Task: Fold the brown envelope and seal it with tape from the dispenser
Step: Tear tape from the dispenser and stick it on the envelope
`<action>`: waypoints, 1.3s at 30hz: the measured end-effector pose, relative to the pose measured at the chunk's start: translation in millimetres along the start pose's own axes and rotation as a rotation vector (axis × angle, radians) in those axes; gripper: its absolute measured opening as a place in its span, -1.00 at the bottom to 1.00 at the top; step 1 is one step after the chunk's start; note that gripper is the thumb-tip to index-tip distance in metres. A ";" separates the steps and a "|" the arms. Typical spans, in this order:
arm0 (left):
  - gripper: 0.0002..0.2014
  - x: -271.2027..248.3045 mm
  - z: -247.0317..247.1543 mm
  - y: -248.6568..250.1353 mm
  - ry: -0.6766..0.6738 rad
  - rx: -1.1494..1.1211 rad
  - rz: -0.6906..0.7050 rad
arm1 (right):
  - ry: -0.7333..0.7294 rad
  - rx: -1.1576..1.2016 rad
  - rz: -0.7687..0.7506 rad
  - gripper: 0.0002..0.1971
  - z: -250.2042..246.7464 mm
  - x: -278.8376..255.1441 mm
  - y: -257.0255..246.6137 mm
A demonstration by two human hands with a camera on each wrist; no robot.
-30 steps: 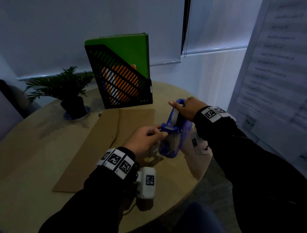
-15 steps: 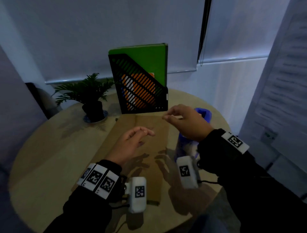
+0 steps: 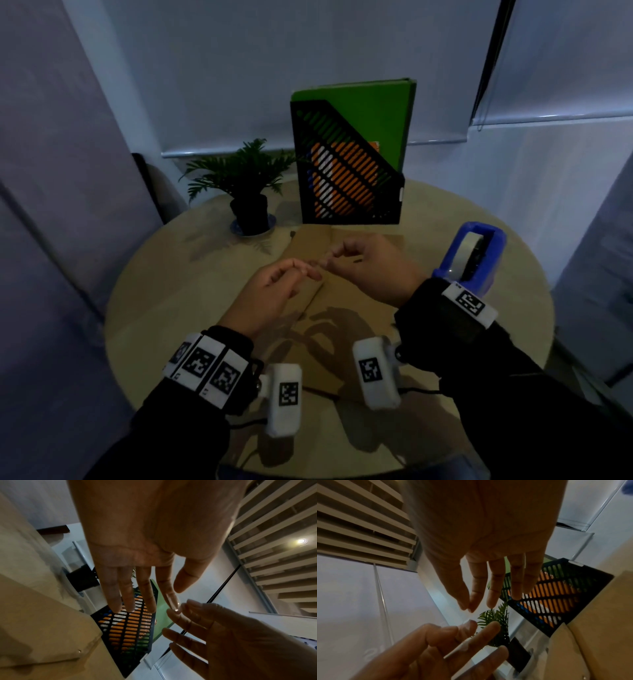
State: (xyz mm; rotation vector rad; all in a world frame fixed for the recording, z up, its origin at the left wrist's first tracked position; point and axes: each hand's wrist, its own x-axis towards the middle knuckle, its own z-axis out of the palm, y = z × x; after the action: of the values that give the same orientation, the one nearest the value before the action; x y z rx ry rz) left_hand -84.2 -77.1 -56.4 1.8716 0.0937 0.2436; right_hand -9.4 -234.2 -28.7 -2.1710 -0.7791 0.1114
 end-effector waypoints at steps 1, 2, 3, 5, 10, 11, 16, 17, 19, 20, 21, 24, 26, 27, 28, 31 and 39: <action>-0.70 -1.3 -3.3 -1.5 0.007 0.006 0.000 | -0.009 0.006 -0.010 -0.73 3.2 1.1 -2.9; -0.71 -3.1 -6.3 -2.6 0.015 0.009 -0.005 | -0.014 0.013 -0.019 -0.73 6.9 2.3 -5.1; -0.72 -5.0 -9.0 -3.2 0.020 0.009 -0.008 | -0.018 0.019 -0.028 -0.74 10.4 2.9 -7.6; -0.72 -7.1 -14.7 -5.6 0.030 0.009 -0.009 | -0.023 0.036 -0.053 -0.77 15.8 3.0 -13.4; -0.72 -10.2 -28.6 -14.7 0.046 0.035 -0.022 | -0.038 0.047 -0.110 -0.81 27.9 4.1 -24.0; -0.72 -10.8 -31.3 -16.6 0.048 0.036 -0.029 | -0.047 0.041 -0.108 -0.81 30.8 5.2 -24.4; -0.72 -17.8 -41.6 -24.4 0.029 0.076 -0.078 | -0.081 0.011 -0.082 -0.82 44.7 9.0 -28.1; -0.70 -18.3 -42.8 -26.6 0.022 0.083 -0.088 | -0.081 0.001 -0.086 -0.82 46.9 9.4 -28.7; -0.64 -17.2 -45.7 -32.1 0.008 0.086 -0.104 | -0.074 -0.037 -0.114 -0.84 50.6 9.6 -30.0; -0.61 -16.8 -47.3 -33.3 -0.001 0.085 -0.110 | -0.069 -0.058 -0.138 -0.86 52.0 9.5 -30.7; -0.59 -16.0 -49.0 -33.8 -0.007 0.085 -0.117 | -0.065 -0.075 -0.163 -0.88 53.1 9.3 -31.5; -0.58 -12.7 -54.9 -35.4 -0.018 0.090 -0.126 | -0.065 -0.083 -0.201 -0.90 55.0 8.5 -32.8; -0.59 -11.1 -59.2 -35.6 -0.024 0.150 -0.149 | -0.073 -0.054 -0.205 -0.89 54.9 8.4 -32.9; -0.60 -9.9 -61.5 -36.1 -0.035 0.194 -0.162 | -0.073 -0.033 -0.204 -0.87 54.5 8.3 -33.0; -0.61 -8.5 -64.0 -36.2 -0.053 0.247 -0.173 | -0.068 -0.005 -0.205 -0.86 53.4 7.7 -33.5; -0.64 0.9 -71.9 -34.5 -0.127 0.464 -0.192 | -0.045 0.078 -0.172 -0.82 49.7 8.1 -33.6; -0.67 23.2 -65.2 -28.8 -0.409 0.842 -0.221 | -0.094 0.191 0.174 -0.70 53.5 17.6 -3.0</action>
State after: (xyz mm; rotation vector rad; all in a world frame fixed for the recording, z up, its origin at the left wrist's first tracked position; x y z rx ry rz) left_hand -73.9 -3.1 -62.0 2.6785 0.1335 -0.3995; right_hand -14.1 -187.0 -59.3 -2.0585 -0.6047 0.3650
